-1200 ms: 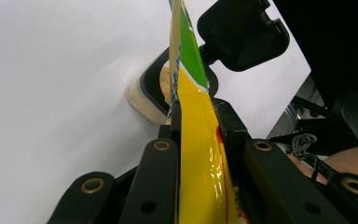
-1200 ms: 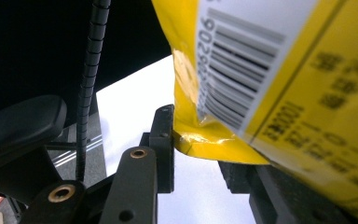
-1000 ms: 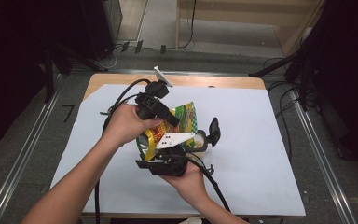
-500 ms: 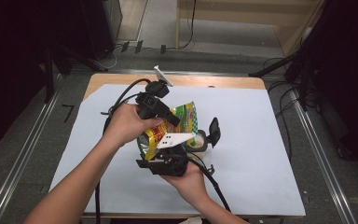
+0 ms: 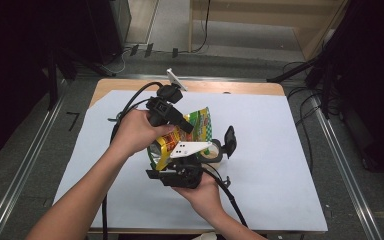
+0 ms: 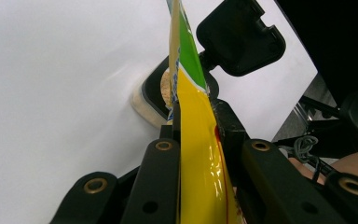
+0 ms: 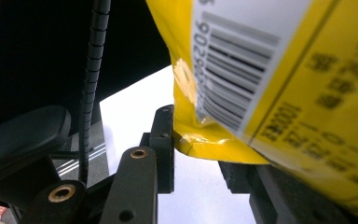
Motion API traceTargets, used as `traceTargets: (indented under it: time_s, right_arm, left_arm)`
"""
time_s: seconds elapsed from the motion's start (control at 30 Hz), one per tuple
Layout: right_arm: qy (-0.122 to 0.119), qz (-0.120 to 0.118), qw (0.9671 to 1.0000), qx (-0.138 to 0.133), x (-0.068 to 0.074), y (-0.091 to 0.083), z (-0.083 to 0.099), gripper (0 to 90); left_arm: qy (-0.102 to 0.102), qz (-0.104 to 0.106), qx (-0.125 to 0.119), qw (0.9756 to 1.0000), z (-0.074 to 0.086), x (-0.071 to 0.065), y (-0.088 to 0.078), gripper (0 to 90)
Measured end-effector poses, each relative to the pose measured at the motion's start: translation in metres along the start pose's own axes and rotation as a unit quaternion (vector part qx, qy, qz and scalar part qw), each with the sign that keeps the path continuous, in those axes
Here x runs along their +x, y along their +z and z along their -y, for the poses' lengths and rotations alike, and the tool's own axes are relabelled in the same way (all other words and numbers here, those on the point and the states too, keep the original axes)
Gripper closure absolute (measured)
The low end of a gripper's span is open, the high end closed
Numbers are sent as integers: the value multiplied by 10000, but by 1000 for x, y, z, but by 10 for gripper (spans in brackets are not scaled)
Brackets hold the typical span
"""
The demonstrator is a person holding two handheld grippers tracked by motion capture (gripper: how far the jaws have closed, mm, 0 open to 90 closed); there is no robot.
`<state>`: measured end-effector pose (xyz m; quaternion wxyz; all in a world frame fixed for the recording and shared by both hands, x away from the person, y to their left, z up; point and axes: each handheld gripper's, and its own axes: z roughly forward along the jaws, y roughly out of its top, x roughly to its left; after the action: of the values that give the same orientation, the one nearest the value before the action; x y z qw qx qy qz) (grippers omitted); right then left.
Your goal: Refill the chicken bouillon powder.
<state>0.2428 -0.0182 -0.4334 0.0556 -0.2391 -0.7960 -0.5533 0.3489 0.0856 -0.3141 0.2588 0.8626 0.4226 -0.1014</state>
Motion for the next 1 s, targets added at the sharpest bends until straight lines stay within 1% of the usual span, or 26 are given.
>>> traceTargets:
  time_s: [0.1,0.2,0.3,0.43,0.5,0.57,0.67,0.87,1.0]
  right_arm:
    - [5,5,10000,-34,0,0,0,700]
    - [34,14,10000,-26,0,0,0,698]
    - [83,-1,10000,-16,-1,0,1,687]
    - [141,-26,9999,-42,-1,0,1,672]
    - [158,-14,9999,-45,0,0,0,683]
    - [168,-22,9998,-51,0,-1,0,706]
    - [175,-24,9998,-88,0,-3,-1,710]
    - [228,-44,9997,-110,-1,-4,-2,710]
    - [219,-35,9997,-111,0,-4,-2,709]
  left_arm:
    - [31,-137,36,9999,-1,-3,-1,826]
    - [80,-191,44,9998,-2,-5,-1,827]
    - [83,-249,63,9996,-3,-7,0,827]
    - [58,-229,84,9997,-4,-6,1,827]
    - [32,-227,101,9997,-5,-6,2,826]
    - [10,-176,111,9998,-6,-5,4,825]
    - [-16,-159,90,9998,-7,-5,5,825]
    - [-7,-161,96,9998,-9,-5,6,824]
    - [-15,-152,95,9998,-9,-5,6,824]
